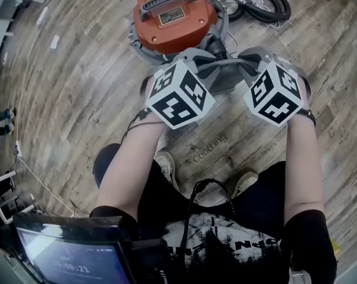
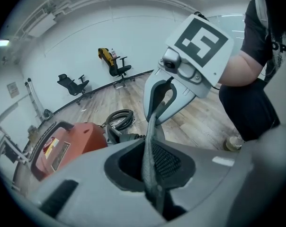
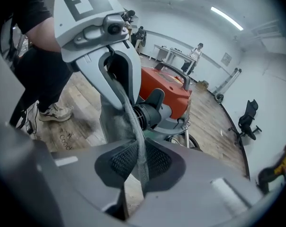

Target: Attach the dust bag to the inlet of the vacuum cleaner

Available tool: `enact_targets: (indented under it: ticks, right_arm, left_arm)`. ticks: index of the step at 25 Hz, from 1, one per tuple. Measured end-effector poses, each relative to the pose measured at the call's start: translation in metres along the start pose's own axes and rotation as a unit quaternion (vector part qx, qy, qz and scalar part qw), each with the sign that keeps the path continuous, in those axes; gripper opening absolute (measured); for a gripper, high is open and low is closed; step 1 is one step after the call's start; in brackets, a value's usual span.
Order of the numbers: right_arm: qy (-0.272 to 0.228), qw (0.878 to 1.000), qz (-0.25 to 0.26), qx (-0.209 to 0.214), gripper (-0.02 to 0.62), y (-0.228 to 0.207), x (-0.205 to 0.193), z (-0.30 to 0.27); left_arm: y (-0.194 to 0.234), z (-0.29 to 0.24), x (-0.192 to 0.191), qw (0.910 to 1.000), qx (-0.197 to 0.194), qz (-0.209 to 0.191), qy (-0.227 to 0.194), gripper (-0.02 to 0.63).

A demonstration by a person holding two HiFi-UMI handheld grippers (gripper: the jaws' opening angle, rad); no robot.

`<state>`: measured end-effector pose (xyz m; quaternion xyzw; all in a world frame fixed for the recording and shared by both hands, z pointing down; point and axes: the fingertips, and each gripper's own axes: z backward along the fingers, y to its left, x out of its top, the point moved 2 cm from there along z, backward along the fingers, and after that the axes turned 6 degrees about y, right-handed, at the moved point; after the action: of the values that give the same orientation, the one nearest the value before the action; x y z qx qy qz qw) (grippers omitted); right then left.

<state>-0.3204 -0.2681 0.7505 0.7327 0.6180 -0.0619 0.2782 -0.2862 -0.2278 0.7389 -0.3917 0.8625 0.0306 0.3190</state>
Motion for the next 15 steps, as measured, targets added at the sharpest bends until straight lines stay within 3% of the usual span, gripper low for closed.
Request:
enact_targets:
  ticks: [2, 11, 15]
  right_arm:
    - [0.003, 1.0, -0.011, 0.002, 0.04, -0.002, -0.004, -0.004]
    - [-0.047, 0.995, 0.061, -0.059, 0.04, 0.005, 0.034, 0.014]
    - [-0.046, 0.996, 0.058, -0.058, 0.04, 0.004, 0.029, 0.012]
  left_arm:
    - [0.001, -0.001, 0.005, 1.0, 0.001, 0.003, -0.007, 0.04]
    - [-0.006, 0.003, -0.03, 0.9954, -0.002, 0.077, -0.058, 0.034]
    - [-0.003, -0.001, -0.027, 0.9972, -0.003, 0.061, -0.044, 0.034]
